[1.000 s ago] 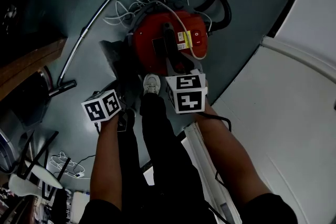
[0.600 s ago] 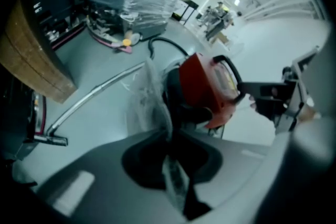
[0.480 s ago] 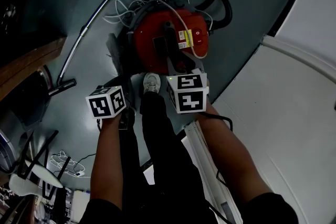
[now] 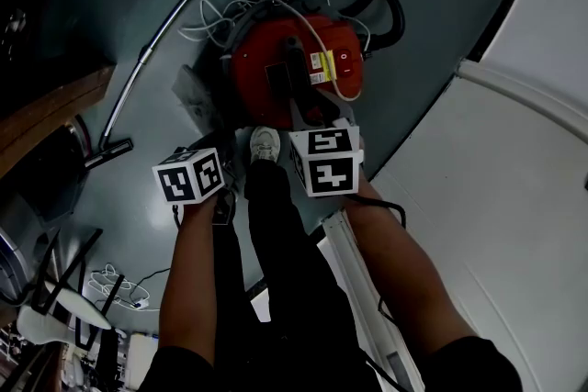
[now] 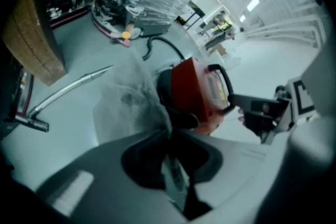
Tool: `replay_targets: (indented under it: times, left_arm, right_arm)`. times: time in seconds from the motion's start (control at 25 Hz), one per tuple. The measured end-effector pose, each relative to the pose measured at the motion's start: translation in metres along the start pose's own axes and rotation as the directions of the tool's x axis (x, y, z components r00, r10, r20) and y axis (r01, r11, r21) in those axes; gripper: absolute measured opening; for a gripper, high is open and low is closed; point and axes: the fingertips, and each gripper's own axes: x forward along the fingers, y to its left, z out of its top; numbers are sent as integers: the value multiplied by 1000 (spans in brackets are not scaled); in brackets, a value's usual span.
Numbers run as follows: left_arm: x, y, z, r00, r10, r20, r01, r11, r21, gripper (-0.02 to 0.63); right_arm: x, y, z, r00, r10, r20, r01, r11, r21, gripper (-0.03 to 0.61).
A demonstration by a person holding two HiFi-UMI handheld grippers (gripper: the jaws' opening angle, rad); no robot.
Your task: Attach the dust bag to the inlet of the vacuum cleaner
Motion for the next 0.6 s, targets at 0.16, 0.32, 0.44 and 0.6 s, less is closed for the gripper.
replay_targets:
  times: [0.16,0.32,0.44,0.6]
  left_arm:
    - [-1,3,-3,1000,16,3,-16,1000,-2,48]
    - [-9,8,-3,994,104,-10,-103,991,83,55]
    - [-20,10,-1,987,160,7,-159,970,184,55]
    - [-52,11,7,976,193,99,-211,950,230,2]
  right_arm:
    - [1,2,-3,1000,7,-9,-7,1000,11,132]
    - [-4,3,-1,1000,-8,19,7,999,54,133]
    - [-14,0,-2,999,-22,44,17,993,118,150]
    - [-40,8,4,998,-4,67,-7,986,169,14]
